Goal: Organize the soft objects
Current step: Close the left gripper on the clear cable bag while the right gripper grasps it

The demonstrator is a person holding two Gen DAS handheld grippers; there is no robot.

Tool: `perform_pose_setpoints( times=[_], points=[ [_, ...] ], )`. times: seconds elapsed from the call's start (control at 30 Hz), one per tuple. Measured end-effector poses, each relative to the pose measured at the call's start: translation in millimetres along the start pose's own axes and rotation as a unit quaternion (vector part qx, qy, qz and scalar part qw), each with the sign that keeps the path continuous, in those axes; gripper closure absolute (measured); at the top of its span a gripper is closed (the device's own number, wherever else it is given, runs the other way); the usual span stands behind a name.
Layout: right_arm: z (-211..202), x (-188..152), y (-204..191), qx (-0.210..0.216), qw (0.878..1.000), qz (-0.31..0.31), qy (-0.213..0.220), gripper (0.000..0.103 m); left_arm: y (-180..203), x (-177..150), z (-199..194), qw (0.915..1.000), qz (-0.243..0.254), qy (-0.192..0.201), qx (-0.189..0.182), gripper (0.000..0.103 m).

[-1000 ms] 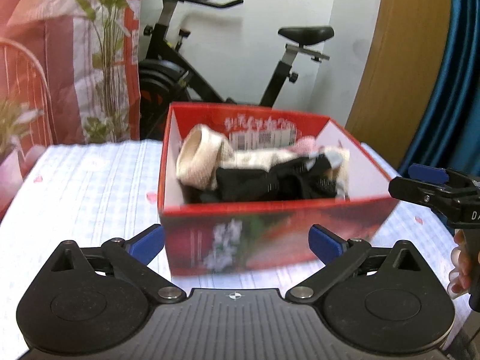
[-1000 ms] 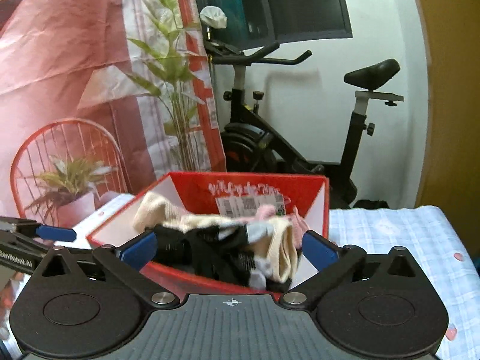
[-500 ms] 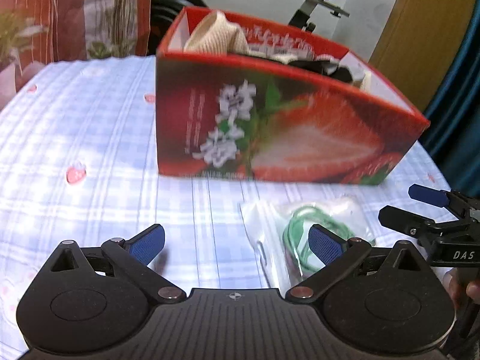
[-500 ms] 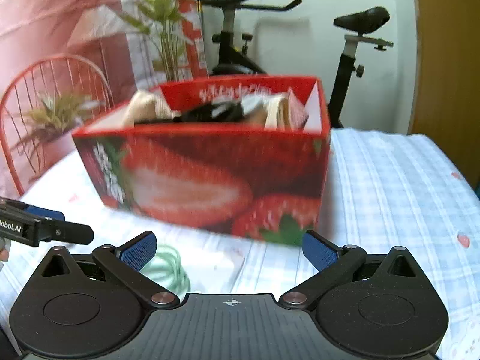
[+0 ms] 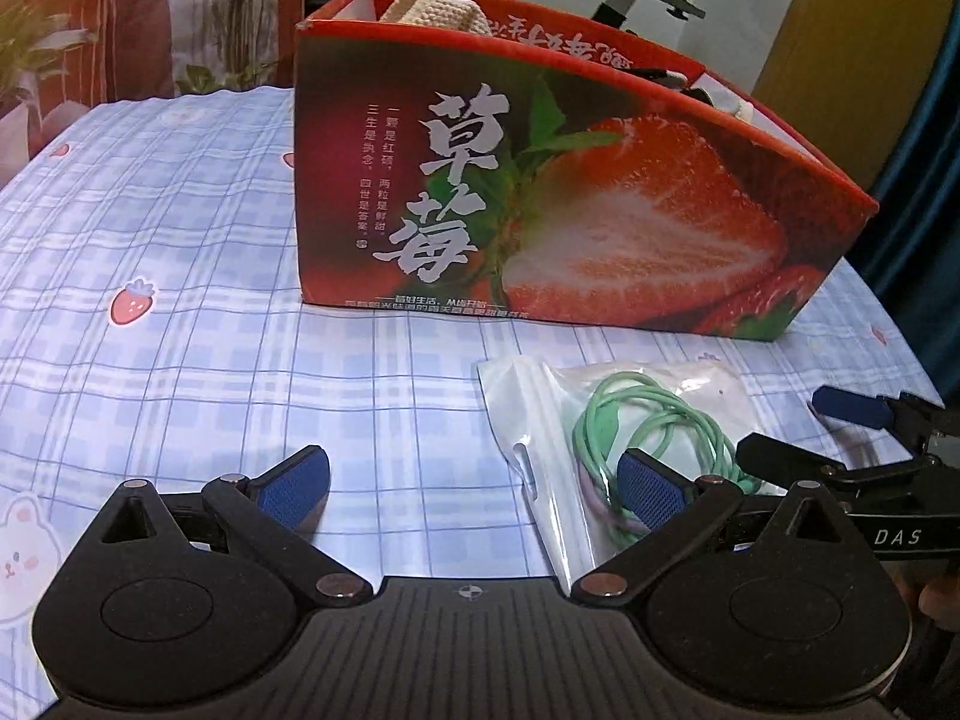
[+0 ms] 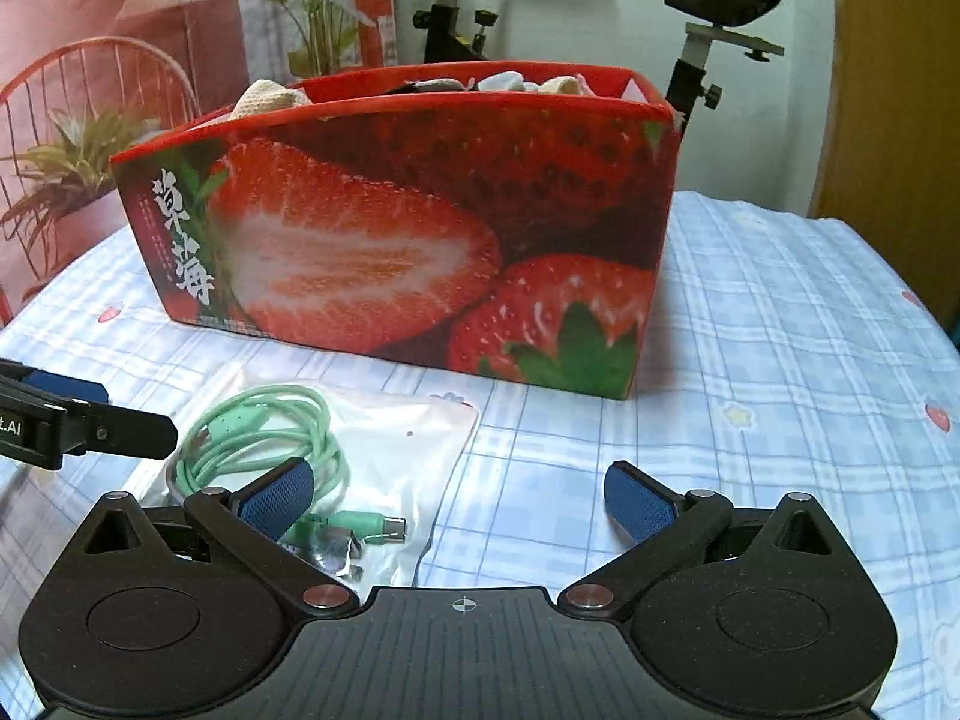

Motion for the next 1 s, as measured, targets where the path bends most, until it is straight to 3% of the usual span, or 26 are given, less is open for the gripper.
perform_pose_setpoints(
  times=[0.4, 0.73, 0.9, 1.0],
  points=[
    [3, -1, 2, 0.008, 1.0, 0.002, 0.001, 0.0, 3, 0, -1, 0.9998, 0.008, 0.015, 0.009, 0.0],
    [4, -1, 0, 0.01, 1.0, 0.004, 0.0, 0.0, 5, 0, -4, 0.9999, -0.007, -0.002, -0.009, 0.001],
    [4, -1, -1, 0.01, 1.0, 0.004, 0.0, 0.0, 11, 2, -3, 0.9999, 0.004, -0.006, -0.013, 0.013],
    [4, -2, 0, 0.011, 1.0, 0.004, 0.0, 0.0, 14, 6, -3, 0.9997, -0.001, -0.002, -0.024, 0.027]
  ],
)
Point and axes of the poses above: each gripper's, at about its wrist camera, not at the fingertips, and z roughly the way its jaws point, y to its right, x to its top, the point moved 8 cm from there along z, roughly the way its jaws point, and after that the axes turned 13 degrees about z, right-handed, at the moved point
